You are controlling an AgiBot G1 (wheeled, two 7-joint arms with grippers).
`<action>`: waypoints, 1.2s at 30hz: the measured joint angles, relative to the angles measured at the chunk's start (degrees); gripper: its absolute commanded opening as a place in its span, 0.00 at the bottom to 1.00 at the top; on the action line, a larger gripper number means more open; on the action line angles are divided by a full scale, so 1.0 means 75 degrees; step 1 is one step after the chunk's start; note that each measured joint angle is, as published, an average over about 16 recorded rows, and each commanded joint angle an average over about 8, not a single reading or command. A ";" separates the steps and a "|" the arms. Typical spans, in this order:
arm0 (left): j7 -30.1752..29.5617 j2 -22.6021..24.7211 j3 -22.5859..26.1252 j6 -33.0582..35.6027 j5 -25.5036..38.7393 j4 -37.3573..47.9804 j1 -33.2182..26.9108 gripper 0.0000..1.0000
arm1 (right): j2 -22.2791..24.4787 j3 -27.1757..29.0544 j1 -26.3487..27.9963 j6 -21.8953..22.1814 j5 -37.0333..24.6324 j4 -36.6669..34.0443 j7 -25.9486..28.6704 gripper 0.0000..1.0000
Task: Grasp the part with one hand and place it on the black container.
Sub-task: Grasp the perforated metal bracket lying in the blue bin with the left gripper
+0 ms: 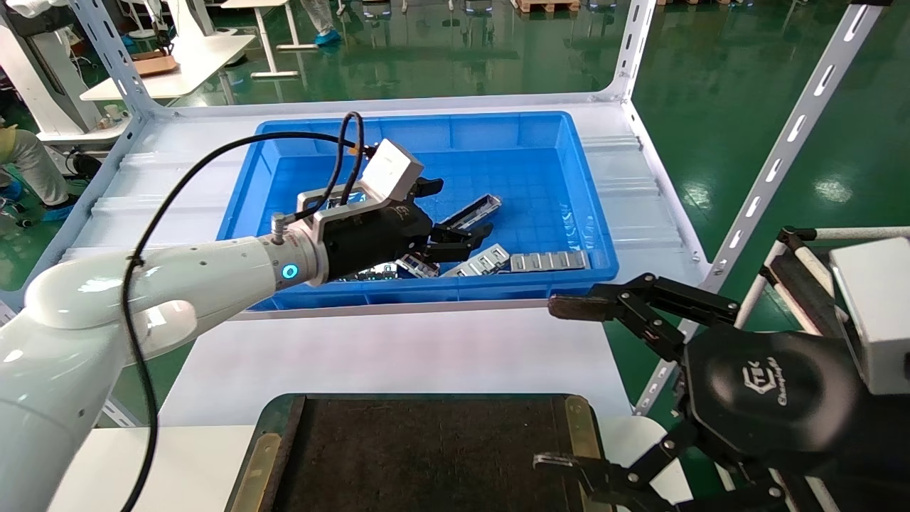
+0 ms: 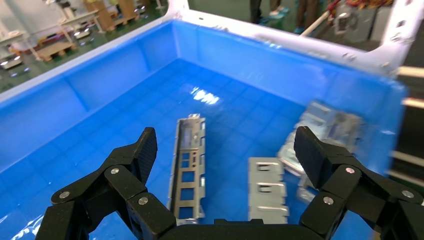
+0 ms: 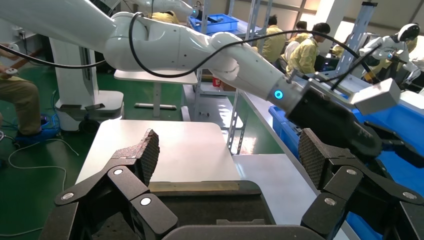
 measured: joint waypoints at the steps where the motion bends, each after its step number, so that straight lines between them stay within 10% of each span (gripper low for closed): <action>1: 0.0081 0.0082 0.0010 -0.0064 0.0012 0.0171 -0.0055 1.00 | 0.0000 0.0000 0.0000 0.0000 0.0000 0.0000 0.0000 1.00; 11: 0.0596 0.0586 0.0260 -0.0655 -0.0143 0.1311 -0.0397 0.98 | 0.0000 -0.0001 0.0000 0.0000 0.0000 0.0000 0.0000 1.00; 20: 0.0460 0.0660 0.0854 -0.1144 -0.0528 0.1504 -0.0437 0.00 | 0.0000 -0.0001 0.0000 0.0000 0.0001 0.0000 0.0000 0.00; 36: 0.0000 0.0638 0.1946 -0.1794 -0.1272 0.1374 -0.0422 0.00 | 0.0001 -0.0002 0.0001 0.0001 0.0001 0.0000 -0.0001 0.00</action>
